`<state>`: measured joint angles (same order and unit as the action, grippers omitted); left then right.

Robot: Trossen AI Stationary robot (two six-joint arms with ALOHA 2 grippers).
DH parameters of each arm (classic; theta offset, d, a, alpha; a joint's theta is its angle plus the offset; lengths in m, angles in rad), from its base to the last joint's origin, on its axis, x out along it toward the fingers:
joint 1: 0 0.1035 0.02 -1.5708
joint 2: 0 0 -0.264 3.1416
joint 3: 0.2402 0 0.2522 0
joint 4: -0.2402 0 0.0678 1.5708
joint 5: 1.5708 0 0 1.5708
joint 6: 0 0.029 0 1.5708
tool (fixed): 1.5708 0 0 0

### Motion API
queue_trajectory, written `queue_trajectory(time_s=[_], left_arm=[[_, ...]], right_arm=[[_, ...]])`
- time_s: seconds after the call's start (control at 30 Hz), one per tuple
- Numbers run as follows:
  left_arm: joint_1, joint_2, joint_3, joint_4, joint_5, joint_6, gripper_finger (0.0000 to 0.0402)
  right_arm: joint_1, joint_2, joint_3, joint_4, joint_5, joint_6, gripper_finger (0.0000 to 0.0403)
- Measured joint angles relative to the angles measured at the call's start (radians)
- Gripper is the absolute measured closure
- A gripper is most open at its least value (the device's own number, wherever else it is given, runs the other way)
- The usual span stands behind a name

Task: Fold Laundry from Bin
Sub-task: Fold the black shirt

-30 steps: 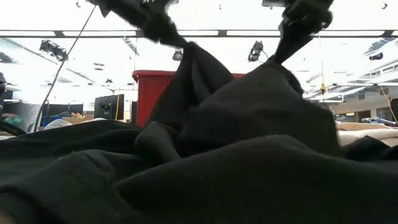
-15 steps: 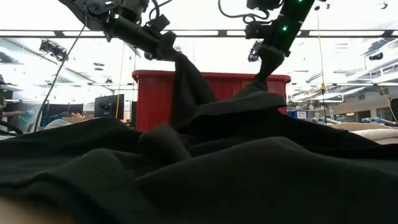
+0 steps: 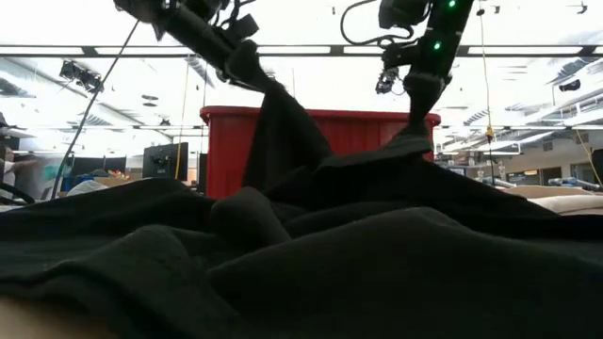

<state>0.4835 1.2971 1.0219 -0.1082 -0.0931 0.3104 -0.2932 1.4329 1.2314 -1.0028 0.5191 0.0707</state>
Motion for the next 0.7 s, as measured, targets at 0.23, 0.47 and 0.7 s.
queue_trajectory(time_s=[0.23, 0.47, 0.7], left_arm=[[-0.037, -0.003, 0.164, -0.348, 0.0, 0.005, 0.0042], [-0.101, -0.002, 0.192, -0.544, 0.028, -0.014, 0.0043], [-0.235, -0.003, 0.149, -0.75, 0.144, -0.195, 0.0043]], right_arm=[[0.0, -0.008, 0.116, -0.35, 0.017, 0.194, 0.0102], [0.001, -0.008, 0.12, -0.549, -0.057, 0.276, 0.0109], [0.063, -0.007, 0.12, -0.357, -0.26, 0.263, 0.0112]])
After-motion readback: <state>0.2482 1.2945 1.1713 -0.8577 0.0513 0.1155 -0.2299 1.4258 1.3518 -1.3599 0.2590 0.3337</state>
